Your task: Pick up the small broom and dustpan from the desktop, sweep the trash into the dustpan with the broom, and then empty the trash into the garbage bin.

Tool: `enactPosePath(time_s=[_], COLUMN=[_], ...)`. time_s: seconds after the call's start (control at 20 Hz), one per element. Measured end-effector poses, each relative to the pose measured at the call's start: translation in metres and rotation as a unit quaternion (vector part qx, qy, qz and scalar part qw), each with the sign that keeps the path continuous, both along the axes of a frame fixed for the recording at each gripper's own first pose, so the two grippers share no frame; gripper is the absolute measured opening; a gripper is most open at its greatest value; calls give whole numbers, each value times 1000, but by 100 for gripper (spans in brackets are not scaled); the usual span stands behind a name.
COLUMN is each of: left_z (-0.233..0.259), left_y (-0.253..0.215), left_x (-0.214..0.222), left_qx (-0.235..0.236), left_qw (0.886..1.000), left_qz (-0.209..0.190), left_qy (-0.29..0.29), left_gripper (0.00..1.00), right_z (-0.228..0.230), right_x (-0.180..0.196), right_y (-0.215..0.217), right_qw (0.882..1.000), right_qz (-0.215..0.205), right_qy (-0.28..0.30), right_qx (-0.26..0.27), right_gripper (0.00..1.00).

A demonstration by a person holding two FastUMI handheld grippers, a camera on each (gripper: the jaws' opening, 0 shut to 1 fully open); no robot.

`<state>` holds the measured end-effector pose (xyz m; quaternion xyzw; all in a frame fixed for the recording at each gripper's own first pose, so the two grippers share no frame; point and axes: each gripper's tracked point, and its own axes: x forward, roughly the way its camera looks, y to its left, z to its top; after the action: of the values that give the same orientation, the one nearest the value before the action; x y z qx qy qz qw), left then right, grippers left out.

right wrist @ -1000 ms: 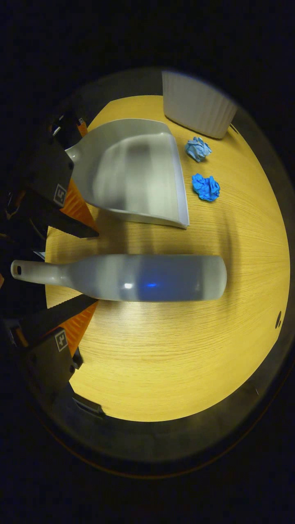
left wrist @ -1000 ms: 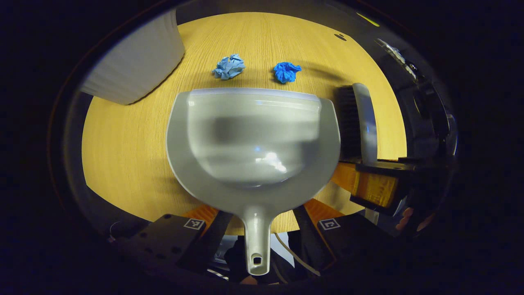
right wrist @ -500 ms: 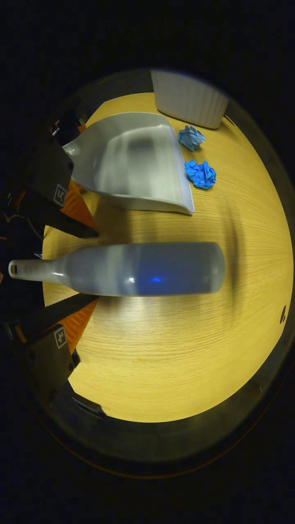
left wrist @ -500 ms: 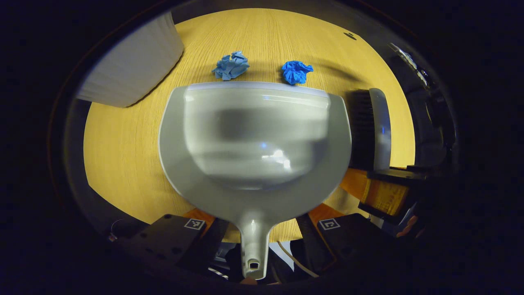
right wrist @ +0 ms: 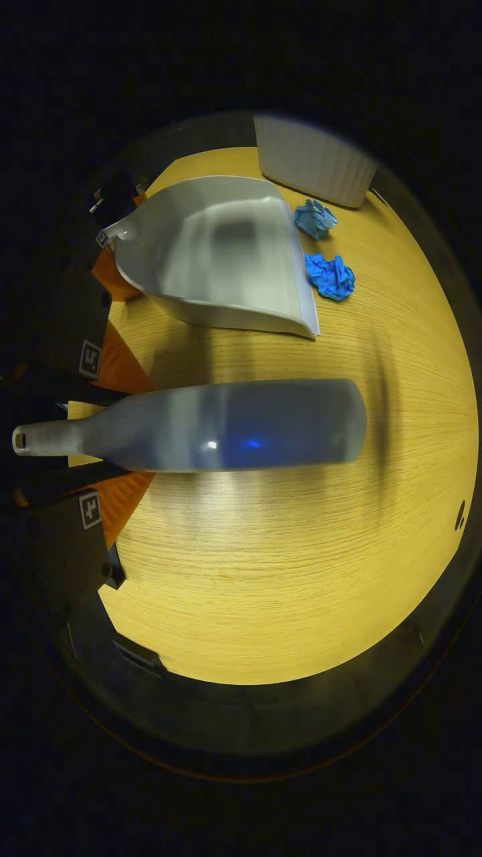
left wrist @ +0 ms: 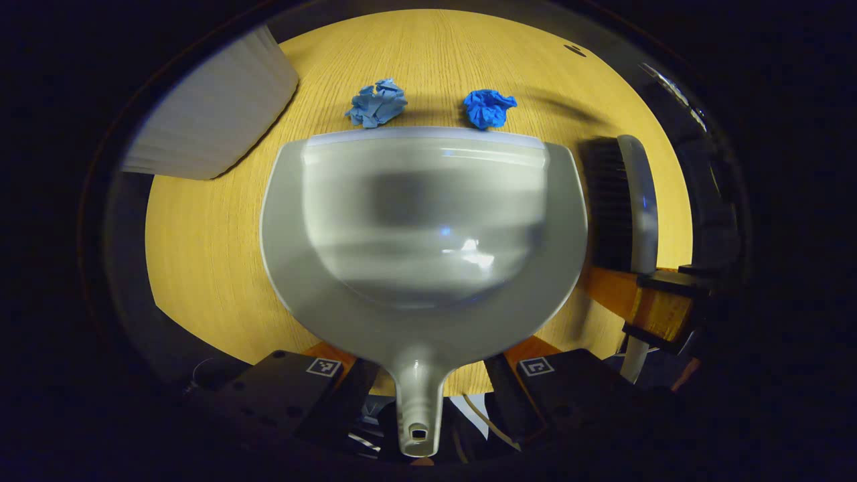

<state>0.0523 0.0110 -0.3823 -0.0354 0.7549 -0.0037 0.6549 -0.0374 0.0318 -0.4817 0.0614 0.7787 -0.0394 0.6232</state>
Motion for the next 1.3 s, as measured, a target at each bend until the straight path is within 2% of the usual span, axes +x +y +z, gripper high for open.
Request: enactPosePath(time_s=[0.05,0.1,0.15,0.2,0.25,0.3,0.35,0.4,0.45,0.5,0.55,0.65,0.8,0.85,0.95,1.05,1.3], left_z=[1,0,1,-2,1,0,1,-1,3,-1,-2,-3,-8,-8,-4,-2,-2], left_y=[2,3,4,5,6,6,6,5,7,7,7,8,33,43,53,57,68], left_x=[-1,-3,-1,-3,-2,-4,-6,-5,-7,-7,-6,-9,-19,-23,-28,-31,-39], left_qx=[0,-2,-2,-4,-5,-7,-7,-9,-12,-14,-18,-25,-4,6,9,3,19], left_qw=[1000,1000,1000,1000,1000,1000,1000,1000,1000,1000,1000,999,994,992,991,991,987], left_qz=[-7,-4,-3,1,5,0,0,-4,-9,-15,-20,-29,-102,-120,-128,-130,-153], left_qy=[4,9,10,11,12,10,12,6,4,0,-5,-18,-29,-32,-31,-30,-38], left_gripper=[75,72,62,60,52,49,49,41,36,32,30,30,29,28,28,26,26], right_z=[0,-1,0,-2,0,-1,-1,0,-1,0,0,4,24,28,40,51,48], right_x=[0,-1,0,-1,-1,-2,-2,-2,-2,-2,-4,-7,1,11,50,97,174], right_y=[1,3,3,3,3,3,3,3,3,4,4,2,7,7,-4,-18,1], right_qw=[1000,1000,1000,1000,1000,1000,1000,1000,1000,999,998,994,991,990,983,969,948], right_qz=[5,4,0,-3,-3,-1,4,11,22,39,65,101,120,125,161,213,278], right_qy=[-3,-3,-3,-3,1,1,0,-1,-5,-8,-8,-13,-27,-40,-82,-126,-153], right_qx=[0,0,-2,-3,-2,0,4,7,10,14,21,27,56,59,38,4,-14], right_gripper=[53,47,41,48,43,43,38,43,39,43,34,34,39,24,24,23,23])
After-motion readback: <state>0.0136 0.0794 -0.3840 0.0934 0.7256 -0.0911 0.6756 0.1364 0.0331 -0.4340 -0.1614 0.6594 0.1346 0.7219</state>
